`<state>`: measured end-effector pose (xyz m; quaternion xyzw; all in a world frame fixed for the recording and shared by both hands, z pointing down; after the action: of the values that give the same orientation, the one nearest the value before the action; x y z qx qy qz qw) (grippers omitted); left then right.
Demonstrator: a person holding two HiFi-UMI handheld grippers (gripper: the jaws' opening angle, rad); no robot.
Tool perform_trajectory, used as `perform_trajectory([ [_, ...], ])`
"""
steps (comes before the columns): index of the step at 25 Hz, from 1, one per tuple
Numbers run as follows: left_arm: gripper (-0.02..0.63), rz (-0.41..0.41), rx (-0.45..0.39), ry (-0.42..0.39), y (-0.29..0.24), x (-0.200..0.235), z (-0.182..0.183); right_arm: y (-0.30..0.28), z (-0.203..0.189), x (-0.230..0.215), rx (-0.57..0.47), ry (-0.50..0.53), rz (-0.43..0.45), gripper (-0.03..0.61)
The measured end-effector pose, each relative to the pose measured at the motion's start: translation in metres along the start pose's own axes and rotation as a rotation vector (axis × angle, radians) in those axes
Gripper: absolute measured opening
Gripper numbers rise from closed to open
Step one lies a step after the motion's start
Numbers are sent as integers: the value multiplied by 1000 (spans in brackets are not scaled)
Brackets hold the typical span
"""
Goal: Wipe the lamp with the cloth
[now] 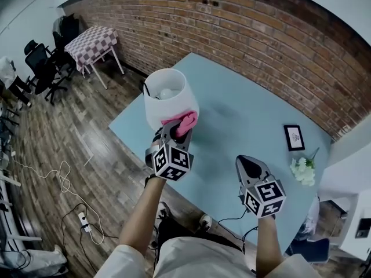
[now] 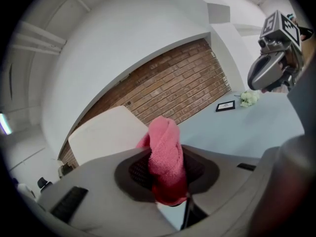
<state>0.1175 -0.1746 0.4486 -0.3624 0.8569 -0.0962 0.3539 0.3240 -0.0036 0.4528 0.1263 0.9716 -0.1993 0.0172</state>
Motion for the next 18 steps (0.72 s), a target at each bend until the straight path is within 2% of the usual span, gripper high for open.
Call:
perform_trajectory([
  [4, 138, -42, 46, 20, -10, -14, -6, -2, -3, -3, 11, 2, 3, 25],
  [8, 138, -147, 70, 141, -17, -27, -18, -7, 1, -5, 15, 16, 16, 25],
  [12, 138, -207, -46, 287, 4, -25, -23, -19, 32, -7, -13, 120, 48, 25],
  [18, 138, -176, -155, 340, 60, 5, -14, -47, 128, -4, -101, 394, 54, 26],
])
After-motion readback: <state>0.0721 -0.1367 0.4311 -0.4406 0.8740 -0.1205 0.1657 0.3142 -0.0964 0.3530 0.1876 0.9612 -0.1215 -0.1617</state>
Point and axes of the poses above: the fingertips, and each gripper's own axes: y backward along the fingers, x to its left, z out of its top, the point moved 10 cm from there along y, backward along the fingers, and after that the axes turned 4 degrees about x, right-handed, at the moved point
